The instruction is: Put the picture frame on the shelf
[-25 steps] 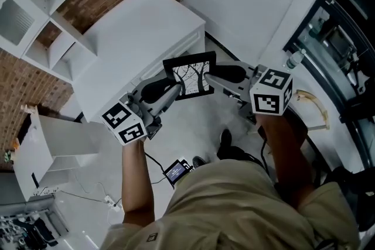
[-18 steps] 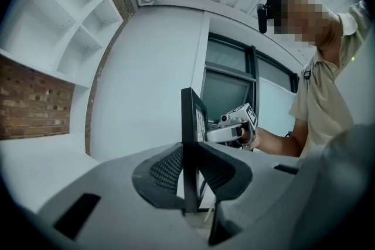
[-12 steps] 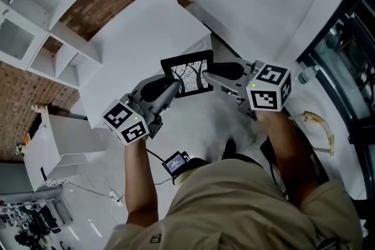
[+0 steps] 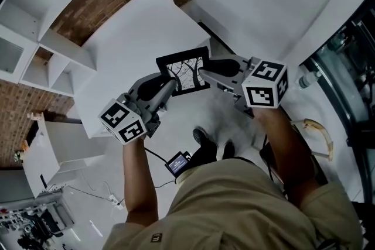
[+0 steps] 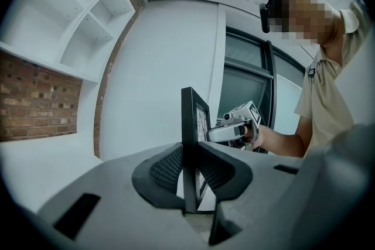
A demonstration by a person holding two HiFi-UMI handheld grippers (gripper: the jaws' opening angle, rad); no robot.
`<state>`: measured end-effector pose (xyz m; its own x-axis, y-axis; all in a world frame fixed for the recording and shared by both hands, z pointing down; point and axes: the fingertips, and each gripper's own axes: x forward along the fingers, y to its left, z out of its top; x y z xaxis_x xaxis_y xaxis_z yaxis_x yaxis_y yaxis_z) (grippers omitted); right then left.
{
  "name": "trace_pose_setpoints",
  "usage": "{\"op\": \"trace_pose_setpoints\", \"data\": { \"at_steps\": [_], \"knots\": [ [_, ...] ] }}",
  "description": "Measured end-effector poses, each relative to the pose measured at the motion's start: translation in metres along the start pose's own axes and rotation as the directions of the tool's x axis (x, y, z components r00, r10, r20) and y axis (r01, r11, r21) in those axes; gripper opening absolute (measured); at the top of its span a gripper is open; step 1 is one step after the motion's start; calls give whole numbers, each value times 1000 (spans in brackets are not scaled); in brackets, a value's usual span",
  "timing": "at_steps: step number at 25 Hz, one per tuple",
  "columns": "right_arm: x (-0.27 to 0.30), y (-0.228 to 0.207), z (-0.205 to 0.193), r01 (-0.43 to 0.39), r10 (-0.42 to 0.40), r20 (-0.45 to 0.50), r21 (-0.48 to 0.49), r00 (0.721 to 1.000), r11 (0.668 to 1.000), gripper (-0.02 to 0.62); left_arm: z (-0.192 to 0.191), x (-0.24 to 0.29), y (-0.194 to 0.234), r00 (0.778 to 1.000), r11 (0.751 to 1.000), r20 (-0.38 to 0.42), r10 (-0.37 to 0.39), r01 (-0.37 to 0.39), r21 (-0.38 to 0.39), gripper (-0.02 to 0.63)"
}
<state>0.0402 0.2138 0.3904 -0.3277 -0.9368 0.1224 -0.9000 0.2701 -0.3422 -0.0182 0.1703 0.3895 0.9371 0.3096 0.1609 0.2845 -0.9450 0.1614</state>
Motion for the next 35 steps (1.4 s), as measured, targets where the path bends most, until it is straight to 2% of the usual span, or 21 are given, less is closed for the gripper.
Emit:
{"op": "trace_pose_setpoints", "data": {
  "at_steps": [4,11,17,24,31,35],
  "knots": [
    [8,-14,3,39,-39,-3,-12,999,999,83,2,9,17,999,999,15,-30,30,27,80],
    [84,-78,54,99,-99,-24,-21,995,995,83,36,21,125,997,998,47,-66,65,14,80],
    [115,-108,64,122,-122,-31,-11,992,992,83,39,29,169,996,998,52,-70,70,-3,80],
    [142,-162,89,84,-83,-61,10,995,996,83,52,57,223,999,998,41,-16,19,-53,80],
    [146,-227,104,-21,23,-73,29,997,999,83,61,106,257,996,994,9,91,-90,-63,80],
    [187,-302,127,-72,78,-112,56,991,996,83,70,144,331,988,982,-5,155,-155,-105,80]
  ]
}}
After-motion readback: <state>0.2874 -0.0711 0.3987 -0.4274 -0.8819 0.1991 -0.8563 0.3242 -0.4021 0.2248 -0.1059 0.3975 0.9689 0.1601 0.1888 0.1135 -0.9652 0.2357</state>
